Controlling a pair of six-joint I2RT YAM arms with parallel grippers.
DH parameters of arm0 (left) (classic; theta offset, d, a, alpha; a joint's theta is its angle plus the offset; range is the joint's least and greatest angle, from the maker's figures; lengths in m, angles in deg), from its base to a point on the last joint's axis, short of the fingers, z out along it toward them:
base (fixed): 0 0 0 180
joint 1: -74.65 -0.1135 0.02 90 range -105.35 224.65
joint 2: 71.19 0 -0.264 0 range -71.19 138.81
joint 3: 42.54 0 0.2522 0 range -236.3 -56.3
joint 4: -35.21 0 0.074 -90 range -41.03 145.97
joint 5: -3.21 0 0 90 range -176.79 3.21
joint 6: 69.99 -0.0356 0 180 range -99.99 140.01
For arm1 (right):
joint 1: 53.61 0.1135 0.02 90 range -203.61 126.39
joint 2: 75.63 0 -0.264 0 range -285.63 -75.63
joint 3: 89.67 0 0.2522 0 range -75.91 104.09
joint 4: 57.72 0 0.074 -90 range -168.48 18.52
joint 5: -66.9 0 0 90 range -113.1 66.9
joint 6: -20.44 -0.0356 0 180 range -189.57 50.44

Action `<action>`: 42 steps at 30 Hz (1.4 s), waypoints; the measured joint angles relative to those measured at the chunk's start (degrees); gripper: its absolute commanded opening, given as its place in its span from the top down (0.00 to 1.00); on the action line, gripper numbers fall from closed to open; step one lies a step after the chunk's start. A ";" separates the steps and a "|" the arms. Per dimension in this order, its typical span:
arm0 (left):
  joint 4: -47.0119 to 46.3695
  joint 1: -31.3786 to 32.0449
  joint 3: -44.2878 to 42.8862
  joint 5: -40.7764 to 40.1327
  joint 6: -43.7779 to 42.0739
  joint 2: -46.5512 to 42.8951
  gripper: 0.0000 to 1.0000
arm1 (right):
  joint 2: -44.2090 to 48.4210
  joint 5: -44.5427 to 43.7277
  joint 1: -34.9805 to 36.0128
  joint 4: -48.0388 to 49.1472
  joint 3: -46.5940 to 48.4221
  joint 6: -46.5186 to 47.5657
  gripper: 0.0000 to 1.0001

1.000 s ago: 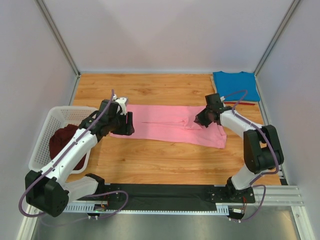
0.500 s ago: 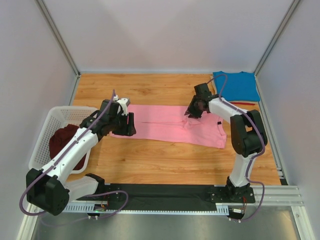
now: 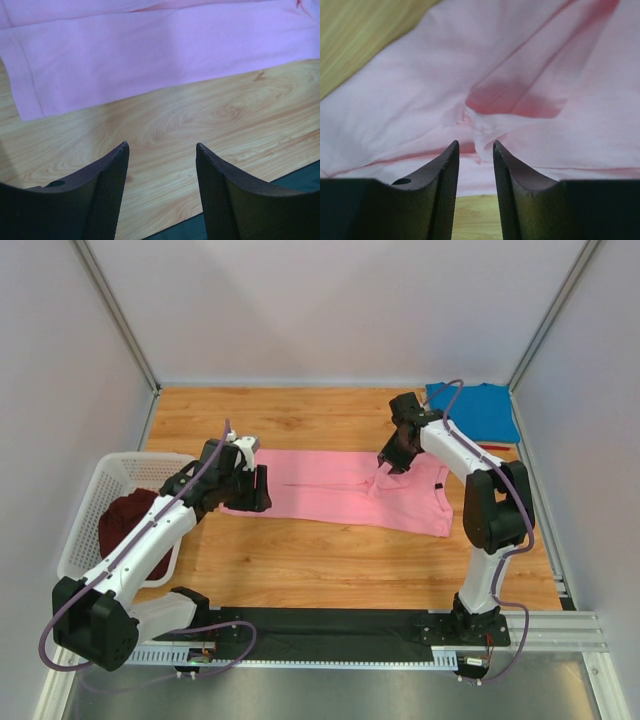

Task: Fold and stack the t-shirts
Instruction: Fold the tshirt

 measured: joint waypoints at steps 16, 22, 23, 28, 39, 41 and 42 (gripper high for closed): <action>0.85 0.00 0.00 -3.78 0.02 0.00 0.37 | 0.07 -1.01 -1.25 -4.33 -4.81 -24.02 0.59; 1.53 0.00 0.00 -4.74 0.02 0.00 0.38 | -0.22 0.66 -3.06 -4.44 -5.03 -27.65 0.60; 1.57 0.00 0.00 -4.74 0.02 0.00 0.38 | -0.61 1.05 -3.30 -4.55 -4.74 -28.02 0.60; 1.62 0.00 0.00 -4.70 0.02 0.00 0.38 | -3.89 2.27 -3.82 -4.50 -2.43 -29.27 0.60; 1.62 0.00 0.00 -4.68 0.02 0.00 0.39 | -7.39 4.87 -3.82 -4.13 -0.96 -29.88 0.76; 1.64 0.00 0.00 -4.68 0.02 0.00 0.39 | -7.39 4.98 -3.82 -3.80 -0.94 -29.62 0.81; 1.64 0.00 0.00 -4.68 0.02 0.00 0.39 | -7.39 5.01 -3.82 -3.65 -0.90 -29.44 0.88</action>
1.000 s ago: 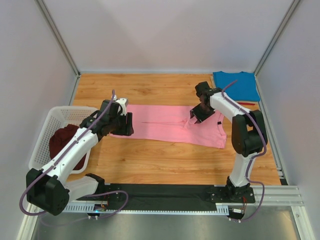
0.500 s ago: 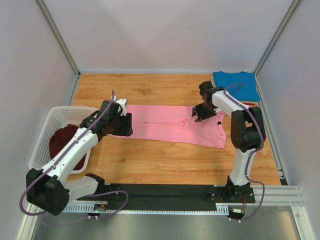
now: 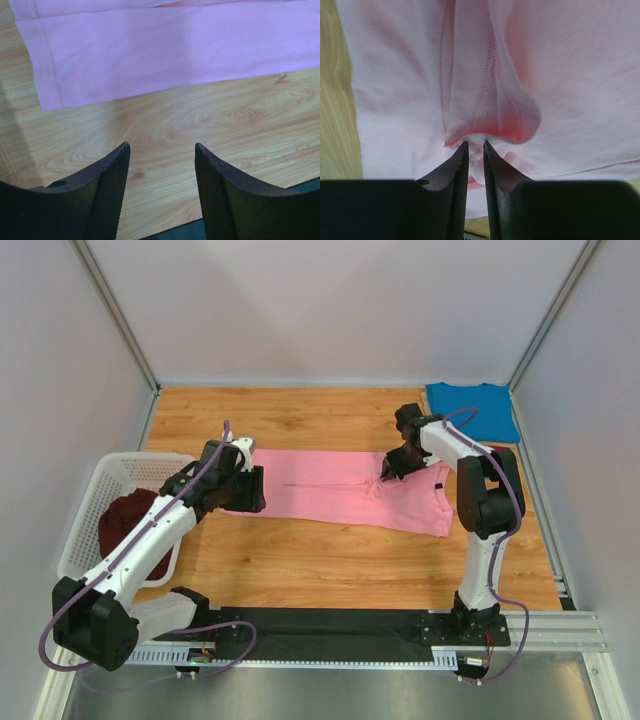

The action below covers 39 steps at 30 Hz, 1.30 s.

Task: Fold and stack the t-shirts
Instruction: Fold the tshirt

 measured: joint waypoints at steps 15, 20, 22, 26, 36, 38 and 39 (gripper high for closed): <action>0.00 0.00 0.00 0.02 0.00 0.00 0.39 | -0.02 1.05 1.40 4.48 0.72 6.03 1.00; 0.00 0.00 0.00 0.04 0.00 0.00 0.39 | -0.11 1.16 2.10 4.46 3.74 8.31 1.00; 0.00 0.00 0.00 0.04 0.00 0.00 0.39 | -0.11 1.05 2.23 4.48 4.42 9.05 1.00; 0.00 0.00 0.00 0.04 0.00 0.00 0.39 | -0.24 0.87 2.47 4.37 4.83 10.14 1.00; 0.00 0.00 0.00 0.17 0.00 0.02 0.39 | -3.82 -7.87 3.76 -7.10 16.15 16.39 0.73; 0.00 0.00 0.00 0.17 0.00 0.02 0.39 | -4.31 -9.46 4.46 -8.70 18.29 18.05 0.71; 0.00 0.00 0.00 0.17 0.00 0.02 0.39 | -4.66 -9.94 4.79 -9.25 19.15 19.06 0.71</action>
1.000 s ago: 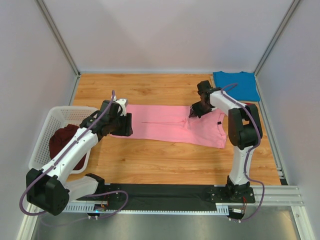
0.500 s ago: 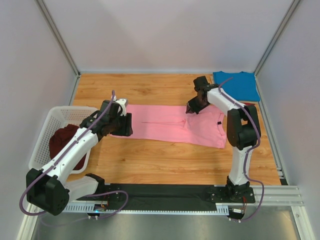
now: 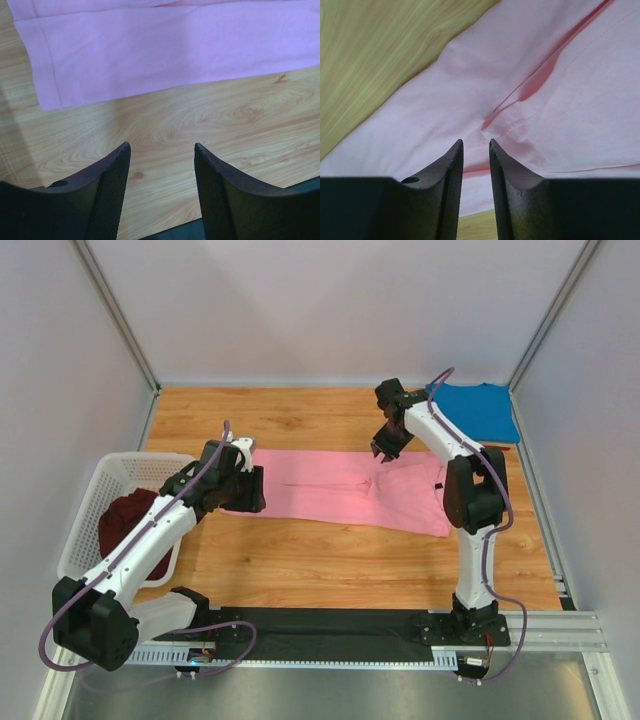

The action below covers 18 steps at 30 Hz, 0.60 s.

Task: Fold and stack the t-shirts
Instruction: Fold the tshirt

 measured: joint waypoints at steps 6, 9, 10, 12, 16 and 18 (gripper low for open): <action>0.00 0.00 0.00 -0.02 0.00 0.00 0.39 | -3.10 -1.92 2.67 -2.03 1.09 4.20 0.69; 0.00 0.00 0.00 -0.02 0.00 0.00 0.39 | -4.63 -3.15 3.67 -2.93 1.09 5.90 0.69; 0.00 0.00 0.00 0.00 0.00 0.00 0.39 | -5.01 -3.58 3.98 -3.17 1.09 6.47 0.69; 0.00 0.00 0.00 0.00 0.00 0.00 0.39 | -5.46 -4.31 4.46 -3.58 1.09 7.54 0.70; 0.00 0.00 0.00 0.00 0.00 0.00 0.39 | -5.68 -4.87 4.63 -3.74 1.09 9.03 0.72; 0.00 0.00 0.00 -0.02 0.00 0.00 0.39 | -5.68 -5.16 4.63 -3.72 1.09 9.57 0.77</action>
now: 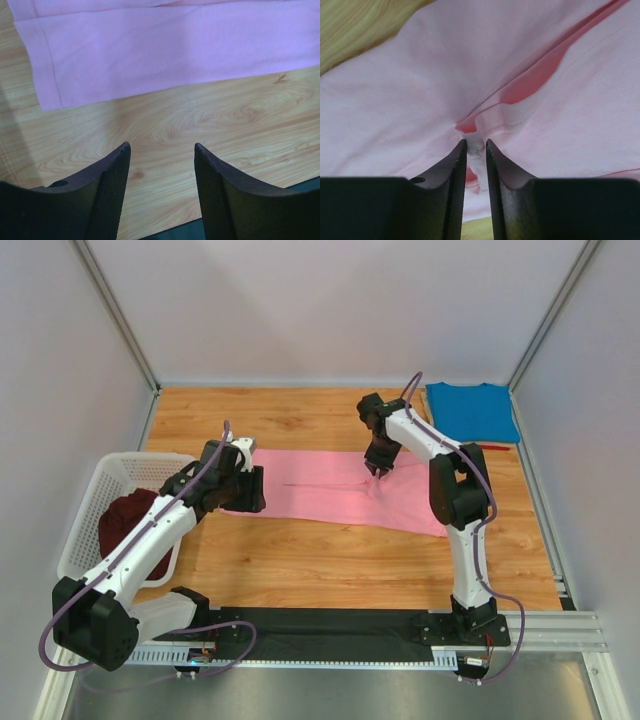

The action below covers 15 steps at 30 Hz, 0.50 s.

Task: Fold and stack the t-shirts
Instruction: Fold the tshirt

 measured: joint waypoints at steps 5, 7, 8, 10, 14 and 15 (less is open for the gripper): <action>0.00 0.00 0.00 0.00 0.00 0.00 0.39 | 0.00 -0.83 0.00 0.44 0.00 1.42 0.98; 0.00 0.00 0.00 0.00 0.00 0.00 0.39 | 0.00 -1.20 0.15 0.96 0.00 1.84 1.00; 0.00 0.00 0.00 0.00 0.00 0.00 0.39 | 0.00 -1.51 0.26 1.27 -0.04 2.05 1.00; 0.00 0.00 0.00 0.02 0.00 0.00 0.39 | 0.00 -2.01 0.63 1.97 -0.11 3.04 1.00; 0.00 0.00 0.00 0.04 0.00 0.00 0.39 | 0.72 -3.39 2.23 4.61 -1.46 5.49 1.00; 0.00 0.00 0.00 0.04 0.00 0.04 0.39 | 0.96 -3.61 2.75 5.20 -1.92 6.05 1.00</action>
